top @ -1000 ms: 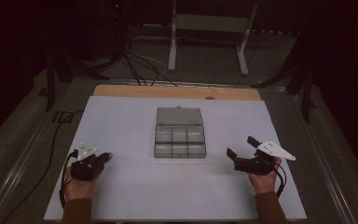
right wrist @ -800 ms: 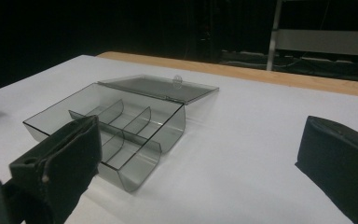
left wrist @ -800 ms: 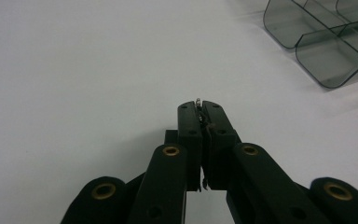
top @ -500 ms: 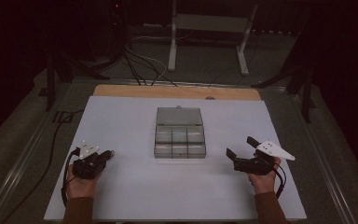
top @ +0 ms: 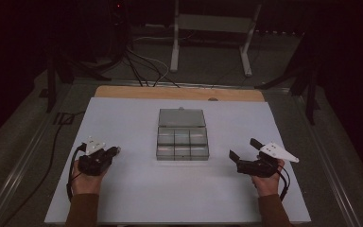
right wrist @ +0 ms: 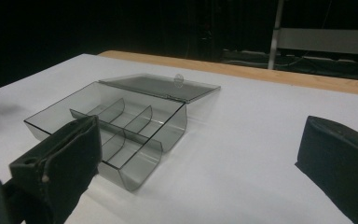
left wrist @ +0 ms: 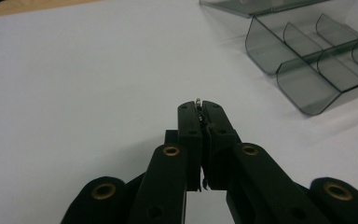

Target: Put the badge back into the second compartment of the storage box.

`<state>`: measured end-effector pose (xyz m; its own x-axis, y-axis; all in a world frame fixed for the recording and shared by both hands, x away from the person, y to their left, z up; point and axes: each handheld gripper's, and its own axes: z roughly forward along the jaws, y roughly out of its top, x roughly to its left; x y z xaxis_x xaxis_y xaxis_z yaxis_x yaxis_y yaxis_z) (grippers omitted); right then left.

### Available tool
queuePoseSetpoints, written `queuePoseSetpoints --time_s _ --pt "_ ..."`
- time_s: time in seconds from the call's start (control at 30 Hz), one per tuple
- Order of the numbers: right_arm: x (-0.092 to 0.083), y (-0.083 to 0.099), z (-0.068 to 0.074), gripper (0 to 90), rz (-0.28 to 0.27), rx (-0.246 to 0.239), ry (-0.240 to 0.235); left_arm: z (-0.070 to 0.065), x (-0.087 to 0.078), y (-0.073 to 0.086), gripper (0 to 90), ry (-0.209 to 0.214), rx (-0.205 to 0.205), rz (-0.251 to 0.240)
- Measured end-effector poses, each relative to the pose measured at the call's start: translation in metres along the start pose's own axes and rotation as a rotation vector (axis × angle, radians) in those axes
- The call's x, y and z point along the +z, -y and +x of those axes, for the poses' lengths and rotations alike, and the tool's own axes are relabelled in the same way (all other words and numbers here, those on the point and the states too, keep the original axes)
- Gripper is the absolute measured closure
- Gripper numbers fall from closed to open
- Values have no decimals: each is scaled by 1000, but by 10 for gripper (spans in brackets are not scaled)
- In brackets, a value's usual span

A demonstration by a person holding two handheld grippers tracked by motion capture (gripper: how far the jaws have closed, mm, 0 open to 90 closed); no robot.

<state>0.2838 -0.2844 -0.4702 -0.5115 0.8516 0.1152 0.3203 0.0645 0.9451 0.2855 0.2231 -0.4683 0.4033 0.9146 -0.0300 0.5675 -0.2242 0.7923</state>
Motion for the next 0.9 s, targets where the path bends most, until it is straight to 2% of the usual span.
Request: queuePoseSetpoints --time_s 0.43,0.9 --pt "0 0 0 0 -4 1 1 -6 2 -17 897 10 5 -37" --pt "0 0 0 0 -5 0 1 -15 14 -28 897 27 6 -55"
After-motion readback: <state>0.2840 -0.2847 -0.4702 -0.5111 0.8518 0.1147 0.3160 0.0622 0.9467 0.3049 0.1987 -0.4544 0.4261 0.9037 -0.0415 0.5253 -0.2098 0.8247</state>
